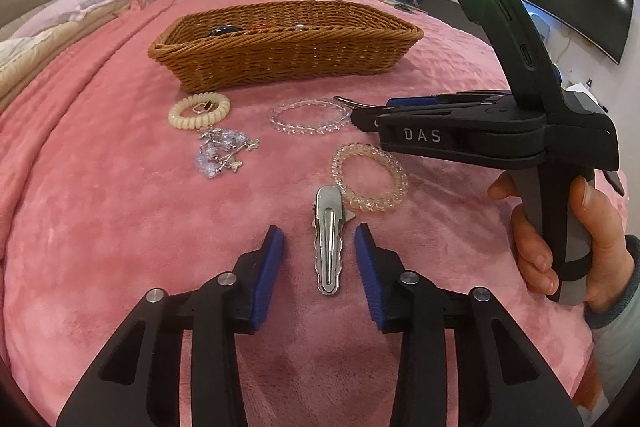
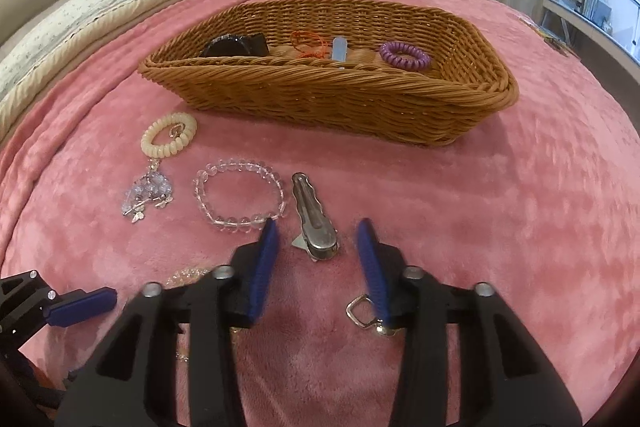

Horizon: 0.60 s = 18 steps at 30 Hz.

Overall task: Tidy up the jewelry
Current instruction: 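Grasp the silver hair clip with the left tool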

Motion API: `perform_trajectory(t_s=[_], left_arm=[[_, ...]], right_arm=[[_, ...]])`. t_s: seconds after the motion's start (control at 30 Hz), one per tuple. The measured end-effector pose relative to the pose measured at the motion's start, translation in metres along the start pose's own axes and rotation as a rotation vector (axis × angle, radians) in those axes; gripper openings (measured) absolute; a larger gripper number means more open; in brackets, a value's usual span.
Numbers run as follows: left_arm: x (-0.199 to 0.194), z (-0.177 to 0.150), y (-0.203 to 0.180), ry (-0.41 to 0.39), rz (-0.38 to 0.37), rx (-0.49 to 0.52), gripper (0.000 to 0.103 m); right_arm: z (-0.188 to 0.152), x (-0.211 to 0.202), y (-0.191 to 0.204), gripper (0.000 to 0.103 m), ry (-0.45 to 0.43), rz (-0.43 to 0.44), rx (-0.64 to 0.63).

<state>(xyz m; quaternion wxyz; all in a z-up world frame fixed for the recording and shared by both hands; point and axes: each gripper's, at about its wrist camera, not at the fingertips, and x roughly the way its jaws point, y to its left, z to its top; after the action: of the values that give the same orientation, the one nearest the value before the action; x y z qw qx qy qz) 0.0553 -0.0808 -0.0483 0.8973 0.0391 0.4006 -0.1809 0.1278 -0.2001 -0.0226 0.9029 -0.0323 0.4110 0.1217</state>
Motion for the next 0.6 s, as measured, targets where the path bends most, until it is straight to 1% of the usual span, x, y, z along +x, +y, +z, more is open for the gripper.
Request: perform_trajectory(t_s=[0.03, 0.07, 0.1, 0.3, 0.4, 0.5, 0.6], left_arm=[[0.0, 0.0, 0.0, -0.003, 0.0, -0.002, 0.031], [-0.001, -0.001, 0.0, -0.005, 0.001, -0.003, 0.026], [-0.001, -0.001, 0.001, -0.007, 0.004, -0.008, 0.022], [-0.002, -0.002, 0.01, -0.017, -0.016, -0.05, 0.012], [-0.004, -0.002, 0.015, -0.03, -0.044, -0.072, 0.012], [-0.006, -0.003, 0.017, -0.043, -0.063, -0.087, 0.012], [-0.008, -0.003, 0.017, -0.05, -0.061, -0.091, 0.012]], right_arm=[[0.0, 0.0, 0.001, 0.024, -0.001, 0.004, -0.003], [0.0, 0.0, 0.001, 0.021, 0.0, 0.008, -0.008], [0.0, 0.0, 0.002, 0.021, 0.0, 0.008, -0.014], [-0.001, -0.001, 0.005, 0.021, -0.005, 0.01, -0.027], [-0.003, -0.007, 0.004, 0.021, -0.021, 0.019, -0.018], [-0.007, -0.019, 0.004, 0.021, -0.064, 0.025, -0.013], [-0.013, -0.024, 0.004, 0.021, -0.054, 0.01, -0.011]])
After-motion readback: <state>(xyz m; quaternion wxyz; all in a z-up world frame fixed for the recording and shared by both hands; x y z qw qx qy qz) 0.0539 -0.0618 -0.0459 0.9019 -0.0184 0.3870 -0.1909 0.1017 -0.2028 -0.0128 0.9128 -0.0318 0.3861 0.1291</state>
